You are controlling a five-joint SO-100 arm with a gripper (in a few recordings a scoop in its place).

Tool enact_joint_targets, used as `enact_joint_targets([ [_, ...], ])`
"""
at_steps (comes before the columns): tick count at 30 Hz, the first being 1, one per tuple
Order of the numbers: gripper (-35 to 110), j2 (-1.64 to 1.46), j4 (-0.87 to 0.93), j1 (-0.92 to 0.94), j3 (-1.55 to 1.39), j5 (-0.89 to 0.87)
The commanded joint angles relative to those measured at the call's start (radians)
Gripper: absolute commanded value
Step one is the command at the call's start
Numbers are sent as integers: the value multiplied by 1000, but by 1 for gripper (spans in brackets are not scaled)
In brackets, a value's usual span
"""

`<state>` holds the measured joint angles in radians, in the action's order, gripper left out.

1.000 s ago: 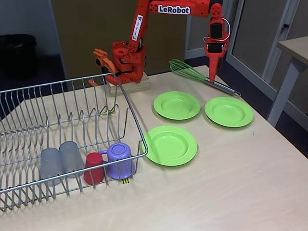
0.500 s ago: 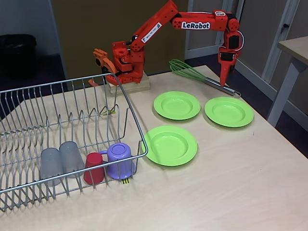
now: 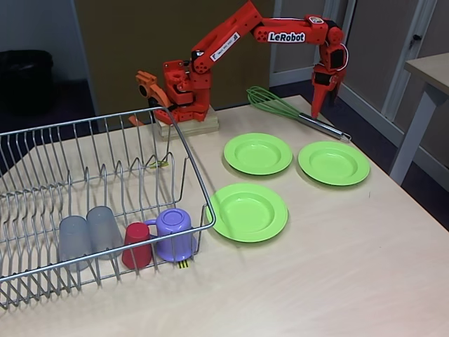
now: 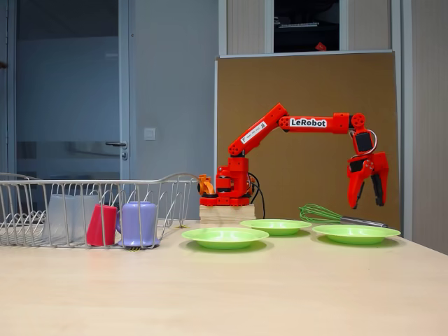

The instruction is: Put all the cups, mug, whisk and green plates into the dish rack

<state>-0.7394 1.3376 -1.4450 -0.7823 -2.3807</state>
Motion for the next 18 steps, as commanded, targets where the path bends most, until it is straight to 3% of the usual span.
enact_joint_targets([
  [1,40,-46,-5,-31,-38,-57],
  [18,33,-26,-86,-58,-209,-64],
])
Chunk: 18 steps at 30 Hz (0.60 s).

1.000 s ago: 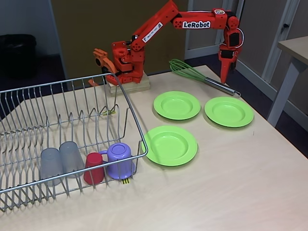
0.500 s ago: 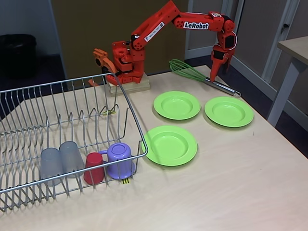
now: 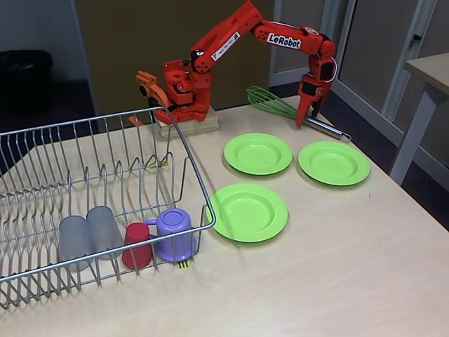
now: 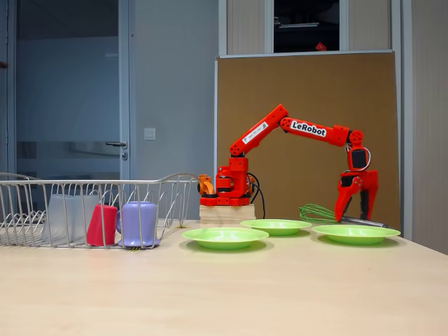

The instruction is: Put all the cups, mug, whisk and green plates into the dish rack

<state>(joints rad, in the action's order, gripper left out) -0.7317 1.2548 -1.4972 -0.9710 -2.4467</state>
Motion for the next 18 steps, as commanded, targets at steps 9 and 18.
enact_joint_targets([
  [9,22,-48,-3,9,-67,29],
  [18,4,-69,-2,32,-104,41],
])
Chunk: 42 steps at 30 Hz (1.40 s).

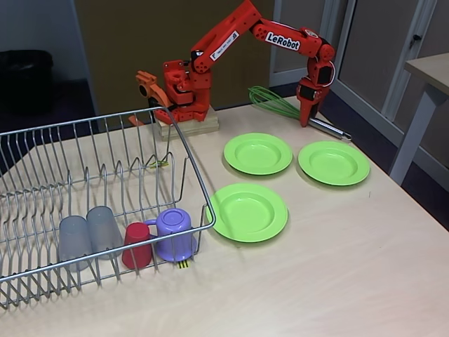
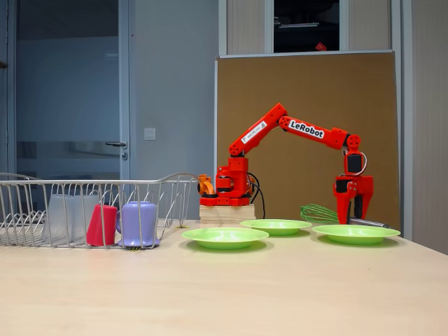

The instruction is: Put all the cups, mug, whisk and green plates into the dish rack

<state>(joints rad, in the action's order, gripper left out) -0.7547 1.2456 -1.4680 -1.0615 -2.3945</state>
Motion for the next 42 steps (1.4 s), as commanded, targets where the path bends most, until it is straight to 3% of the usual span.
enact_joint_targets([
  [1,2,-49,8,5,-14,-11],
  [6,0,-83,25,23,14,20],
  [14,0,-104,209,83,244,184],
  [29,0,-143,466,284,518,807],
  [42,0,-258,589,445,462,1378],
])
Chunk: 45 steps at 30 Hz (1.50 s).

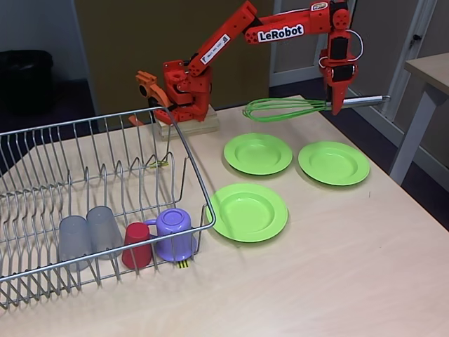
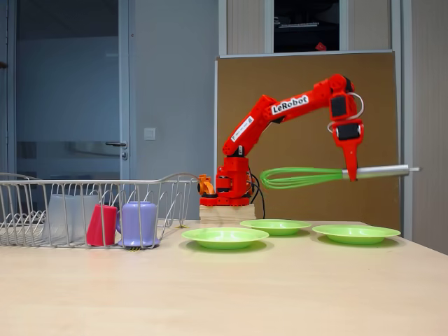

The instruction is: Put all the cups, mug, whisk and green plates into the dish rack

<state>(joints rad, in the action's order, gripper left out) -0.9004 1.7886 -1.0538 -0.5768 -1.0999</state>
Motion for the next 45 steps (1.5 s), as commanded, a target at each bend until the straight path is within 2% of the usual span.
enact_joint_targets([
  [1,0,-143,46,44,-58,112],
  [13,0,-405,46,265,-318,515],
  [30,0,-798,43,815,-644,1144],
  [39,0,-790,25,1150,-601,1508],
  [45,0,-667,46,1370,-442,1700],
])
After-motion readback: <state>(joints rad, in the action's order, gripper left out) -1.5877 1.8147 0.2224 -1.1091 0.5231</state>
